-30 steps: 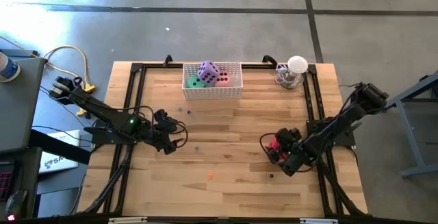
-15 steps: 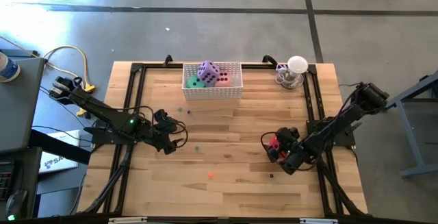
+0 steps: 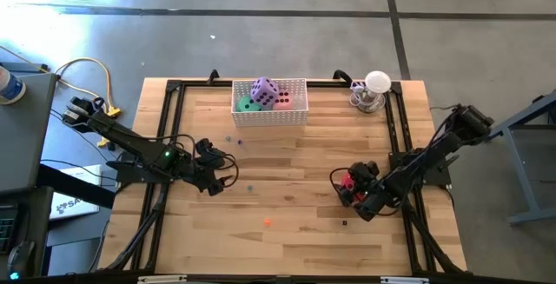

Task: Pick & Place Dice
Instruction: Put the large red dice into the white basket

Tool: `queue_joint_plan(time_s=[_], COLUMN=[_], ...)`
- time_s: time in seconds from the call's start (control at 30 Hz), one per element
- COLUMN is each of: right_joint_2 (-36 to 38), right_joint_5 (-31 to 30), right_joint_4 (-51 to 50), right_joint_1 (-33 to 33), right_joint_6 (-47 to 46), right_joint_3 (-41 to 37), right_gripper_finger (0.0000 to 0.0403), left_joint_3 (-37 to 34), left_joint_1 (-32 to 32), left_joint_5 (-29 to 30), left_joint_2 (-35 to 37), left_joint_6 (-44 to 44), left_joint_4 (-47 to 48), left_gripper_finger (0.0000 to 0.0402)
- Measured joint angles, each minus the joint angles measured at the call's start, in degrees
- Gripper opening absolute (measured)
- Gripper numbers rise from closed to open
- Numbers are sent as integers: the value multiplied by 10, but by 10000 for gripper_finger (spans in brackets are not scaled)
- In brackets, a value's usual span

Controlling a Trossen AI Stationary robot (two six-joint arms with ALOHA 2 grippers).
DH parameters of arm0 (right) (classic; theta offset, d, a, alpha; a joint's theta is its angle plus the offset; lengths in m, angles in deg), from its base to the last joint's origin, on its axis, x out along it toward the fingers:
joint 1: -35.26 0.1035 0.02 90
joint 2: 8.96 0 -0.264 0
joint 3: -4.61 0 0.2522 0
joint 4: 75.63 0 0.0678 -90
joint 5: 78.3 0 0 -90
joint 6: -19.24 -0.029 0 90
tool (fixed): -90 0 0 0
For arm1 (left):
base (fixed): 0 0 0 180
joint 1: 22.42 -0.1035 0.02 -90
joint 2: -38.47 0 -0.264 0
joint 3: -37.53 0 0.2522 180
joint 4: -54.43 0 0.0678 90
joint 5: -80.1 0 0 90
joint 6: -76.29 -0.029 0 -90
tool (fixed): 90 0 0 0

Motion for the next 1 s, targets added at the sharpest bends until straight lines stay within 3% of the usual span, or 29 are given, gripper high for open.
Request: queue_joint_plan(time_s=[0.6, 1.0], right_joint_2=[-6, -6], right_joint_5=[38, 10], right_joint_4=[1, -7], right_joint_1=[1, -6], right_joint_6=[90, 168], right_joint_3=[54, 96], right_gripper_finger=[349, 349], left_joint_3=[0, 0], left_joint_1=[0, 0], left_joint_5=[0, 0], left_joint_2=[0, 0], left_joint_6=[0, 0], left_joint_4=[0, 0], left_gripper_finger=[400, 400])
